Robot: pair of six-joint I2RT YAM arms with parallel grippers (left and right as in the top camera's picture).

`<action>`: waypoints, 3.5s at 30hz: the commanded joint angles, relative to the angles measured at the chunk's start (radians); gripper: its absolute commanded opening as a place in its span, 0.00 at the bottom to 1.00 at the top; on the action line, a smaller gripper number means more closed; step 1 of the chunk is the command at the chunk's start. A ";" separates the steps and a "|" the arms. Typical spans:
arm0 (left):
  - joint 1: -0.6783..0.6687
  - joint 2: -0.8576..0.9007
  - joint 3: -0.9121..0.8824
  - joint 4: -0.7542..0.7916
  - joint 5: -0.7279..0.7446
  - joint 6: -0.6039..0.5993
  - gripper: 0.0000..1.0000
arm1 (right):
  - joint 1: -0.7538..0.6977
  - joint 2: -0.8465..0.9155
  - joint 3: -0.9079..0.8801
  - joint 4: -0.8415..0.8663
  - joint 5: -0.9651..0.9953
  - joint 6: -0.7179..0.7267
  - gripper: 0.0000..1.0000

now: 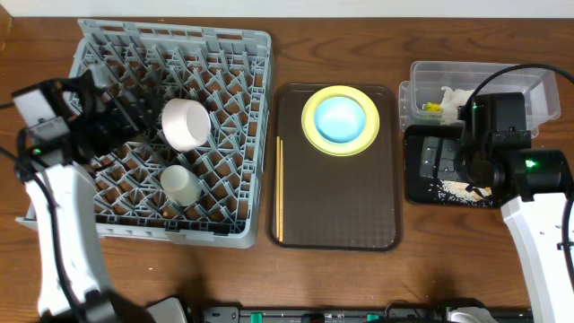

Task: Sort waste into correct bins and load items into the dishwasher

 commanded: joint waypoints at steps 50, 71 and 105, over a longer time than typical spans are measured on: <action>-1.103 0.637 0.206 0.333 -0.690 0.354 0.46 | -0.090 -0.009 0.013 -0.057 0.033 0.018 0.99; -1.103 0.554 0.194 0.275 -0.741 0.349 0.06 | -0.090 -0.009 0.013 -0.060 0.033 0.011 0.99; -0.267 0.365 0.193 0.451 0.490 -0.303 0.06 | -0.090 -0.009 0.013 -0.060 0.033 0.011 0.99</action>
